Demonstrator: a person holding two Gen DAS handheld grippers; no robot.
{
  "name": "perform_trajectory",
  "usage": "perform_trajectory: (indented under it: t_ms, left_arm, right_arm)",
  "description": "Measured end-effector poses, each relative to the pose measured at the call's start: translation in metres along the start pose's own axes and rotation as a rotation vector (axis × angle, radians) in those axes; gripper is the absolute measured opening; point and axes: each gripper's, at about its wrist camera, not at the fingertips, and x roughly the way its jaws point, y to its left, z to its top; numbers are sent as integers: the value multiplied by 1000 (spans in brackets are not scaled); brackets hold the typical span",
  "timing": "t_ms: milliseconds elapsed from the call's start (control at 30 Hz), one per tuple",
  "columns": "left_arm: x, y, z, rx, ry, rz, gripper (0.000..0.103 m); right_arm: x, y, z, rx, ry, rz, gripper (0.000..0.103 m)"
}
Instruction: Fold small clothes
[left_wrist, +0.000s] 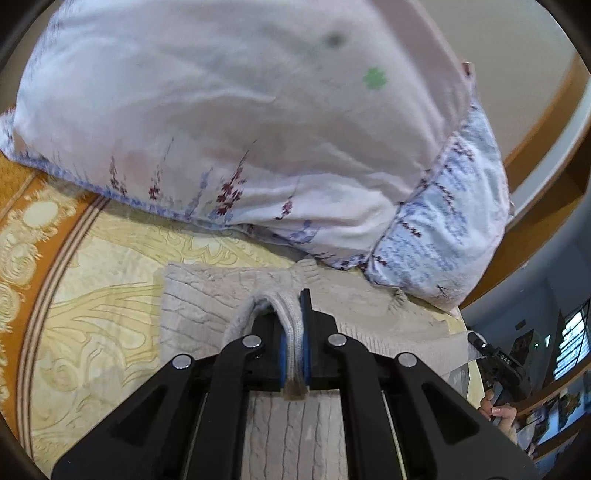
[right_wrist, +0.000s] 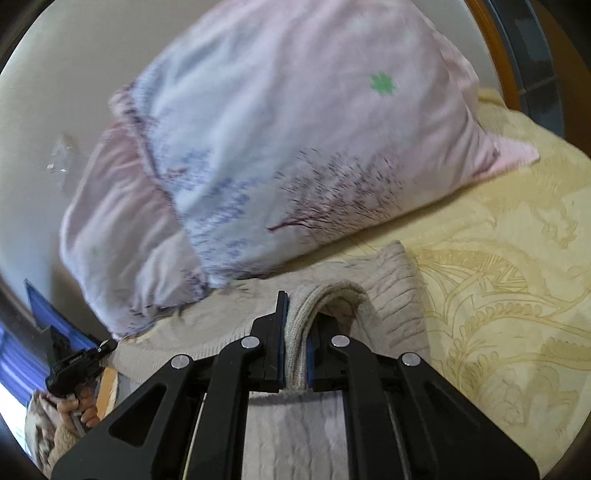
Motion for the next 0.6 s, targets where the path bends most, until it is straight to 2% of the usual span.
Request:
perform_trajectory:
  t_ms: [200, 267, 333, 367, 400, 433, 467, 500, 600]
  left_arm:
    - [32, 20, -3, -83, 46, 23, 6]
    - [39, 29, -3, -137, 65, 8, 8]
    - [39, 34, -2, -178, 69, -18, 9]
    - [37, 36, -2, -198, 70, -34, 13]
    - [33, 37, -1, -214, 62, -50, 22]
    - [27, 38, 0, -219, 46, -55, 28]
    - [21, 37, 1, -214, 26, -51, 36]
    - [12, 36, 1, -202, 6, -37, 40]
    - [-4, 30, -2, -154, 3, -24, 40]
  right_arm:
    - [37, -16, 8, 113, 56, -68, 9]
    - [45, -19, 10, 150, 85, -73, 16]
    - [43, -19, 12, 175, 78, -41, 42]
    - [39, -19, 13, 175, 59, -30, 49]
    - [30, -17, 15, 159, 20, -30, 58]
    - [23, -15, 16, 138, -13, -30, 62]
    - [15, -14, 18, 117, -38, -27, 62]
    - [7, -14, 18, 99, -56, -27, 62]
    - [-11, -20, 13, 63, -56, -52, 60]
